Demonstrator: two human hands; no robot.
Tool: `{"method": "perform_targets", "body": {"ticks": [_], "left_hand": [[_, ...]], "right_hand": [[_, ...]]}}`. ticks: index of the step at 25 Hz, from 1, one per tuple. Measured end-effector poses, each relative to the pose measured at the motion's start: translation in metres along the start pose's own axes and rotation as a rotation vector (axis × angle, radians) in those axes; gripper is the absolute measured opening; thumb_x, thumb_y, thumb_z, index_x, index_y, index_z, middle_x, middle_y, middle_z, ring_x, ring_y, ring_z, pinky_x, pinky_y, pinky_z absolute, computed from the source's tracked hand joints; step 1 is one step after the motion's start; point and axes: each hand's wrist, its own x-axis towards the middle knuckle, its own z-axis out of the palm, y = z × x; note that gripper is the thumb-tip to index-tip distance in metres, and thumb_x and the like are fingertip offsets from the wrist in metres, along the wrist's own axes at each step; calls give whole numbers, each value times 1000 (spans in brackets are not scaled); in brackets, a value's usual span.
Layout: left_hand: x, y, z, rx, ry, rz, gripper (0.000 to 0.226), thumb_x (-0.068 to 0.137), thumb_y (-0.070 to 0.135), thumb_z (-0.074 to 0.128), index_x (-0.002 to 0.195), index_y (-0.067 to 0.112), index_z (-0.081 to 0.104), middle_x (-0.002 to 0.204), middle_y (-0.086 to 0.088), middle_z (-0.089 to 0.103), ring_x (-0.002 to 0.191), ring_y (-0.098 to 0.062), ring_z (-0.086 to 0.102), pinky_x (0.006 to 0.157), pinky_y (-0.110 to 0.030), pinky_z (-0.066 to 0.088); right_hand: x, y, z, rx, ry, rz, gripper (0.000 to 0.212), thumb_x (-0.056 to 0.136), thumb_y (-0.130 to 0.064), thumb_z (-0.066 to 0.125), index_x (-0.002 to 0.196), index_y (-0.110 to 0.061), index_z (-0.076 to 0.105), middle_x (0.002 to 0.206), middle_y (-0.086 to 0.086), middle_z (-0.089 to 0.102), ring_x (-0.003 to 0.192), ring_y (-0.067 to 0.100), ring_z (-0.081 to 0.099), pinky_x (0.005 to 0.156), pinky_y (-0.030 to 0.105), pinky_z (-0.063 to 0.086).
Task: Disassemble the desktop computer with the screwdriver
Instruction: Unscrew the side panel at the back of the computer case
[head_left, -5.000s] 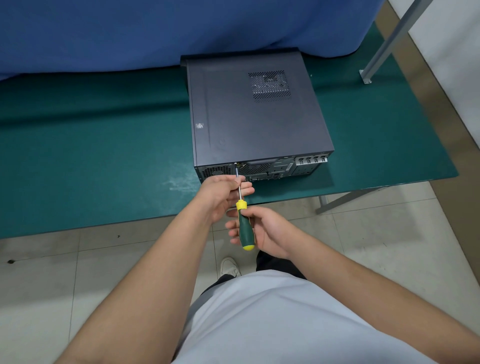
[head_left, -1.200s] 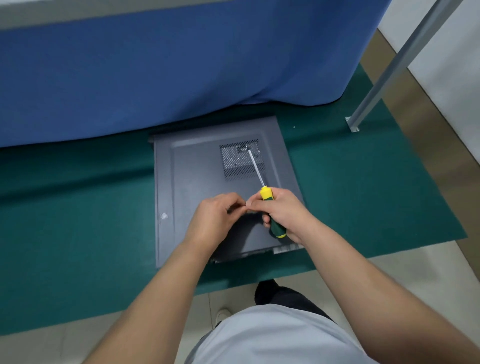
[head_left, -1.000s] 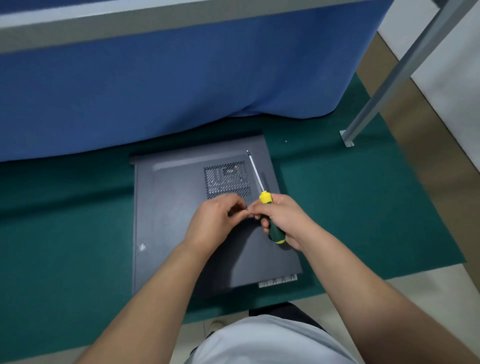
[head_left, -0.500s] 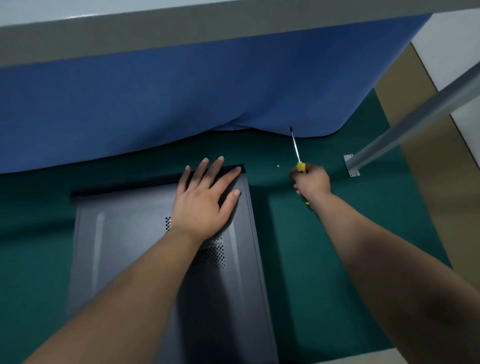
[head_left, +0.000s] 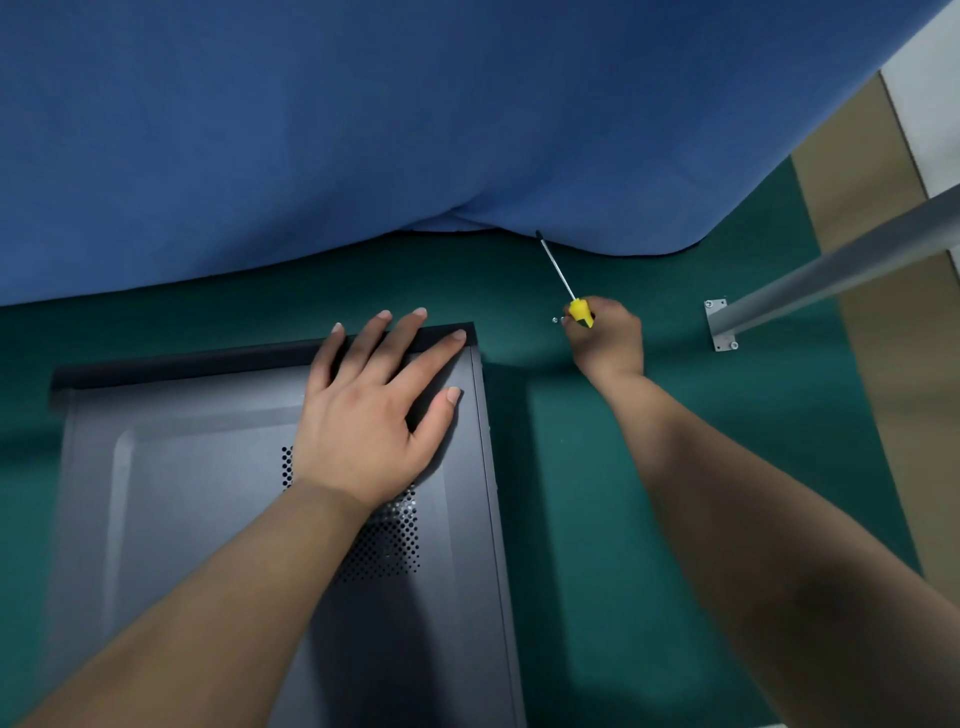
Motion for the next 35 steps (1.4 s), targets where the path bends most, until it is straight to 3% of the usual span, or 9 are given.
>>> {"method": "perform_targets", "body": {"ticks": [3, 7, 11, 15, 22, 26, 29, 32, 35], "left_hand": [[0, 0, 0, -5, 14, -1, 49, 102, 55, 38, 151, 48, 42, 159, 7, 45, 150, -22, 36, 125, -51, 18], [1, 0, 0, 1, 15, -4, 49, 102, 54, 39, 151, 49, 42, 158, 7, 45, 150, -22, 36, 125, -50, 17], [1, 0, 0, -3, 20, -3, 49, 102, 54, 40, 150, 49, 43, 158, 7, 46, 149, -22, 37, 125, -51, 18], [1, 0, 0, -9, 17, -4, 48, 102, 53, 42, 150, 49, 44, 158, 7, 46, 149, -22, 37, 125, -51, 19], [1, -2, 3, 4, 23, 2, 49, 102, 53, 41, 150, 49, 43, 157, 7, 46, 148, -22, 38, 124, -52, 20], [1, -1, 3, -3, 29, 5, 49, 102, 53, 42, 150, 48, 44, 157, 6, 47, 148, -23, 39, 124, -52, 20], [1, -1, 3, -5, 35, 9, 48, 102, 53, 41, 149, 48, 45, 156, 6, 48, 147, -23, 40, 124, -51, 20], [2, 0, 3, -10, 30, 3, 48, 101, 54, 40, 149, 49, 45, 156, 6, 49, 146, -23, 41, 125, -50, 19], [0, 0, 2, -17, 6, -9, 48, 101, 55, 38, 149, 50, 43, 156, 6, 48, 147, -22, 39, 125, -50, 18]], "right_hand": [[2, 5, -6, -9, -5, -24, 24, 91, -12, 57, 104, -19, 77, 107, 7, 68, 94, 27, 61, 75, 32, 50], [4, -3, -4, -75, -34, -109, 9, 90, -19, 68, 95, -14, 75, 100, 7, 63, 86, 25, 55, 68, 30, 40], [2, -13, 0, -169, -12, -145, 8, 89, -15, 67, 91, -9, 71, 98, 11, 62, 85, 32, 56, 72, 38, 49], [1, -15, 3, -279, -7, -169, 12, 92, -15, 61, 91, -7, 69, 96, 15, 62, 85, 38, 57, 69, 38, 45], [23, 26, -36, -147, 130, 45, 14, 92, -22, 64, 79, -19, 60, 78, 9, 59, 75, 31, 51, 64, 29, 30], [30, 42, -47, -123, 146, 122, 15, 91, -24, 65, 80, -15, 62, 72, 5, 58, 72, 28, 53, 62, 30, 29], [17, 39, -48, -52, 177, 139, 31, 91, -30, 66, 67, -18, 50, 61, 1, 48, 63, 25, 45, 52, 34, 27], [-20, 46, -50, 113, 232, 179, 30, 92, -38, 67, 77, -13, 60, 66, 6, 59, 63, 28, 53, 57, 32, 42], [-80, 63, -40, 238, 121, 232, 23, 95, -40, 67, 94, -17, 65, 72, 4, 70, 62, 15, 67, 67, 32, 54]]}}
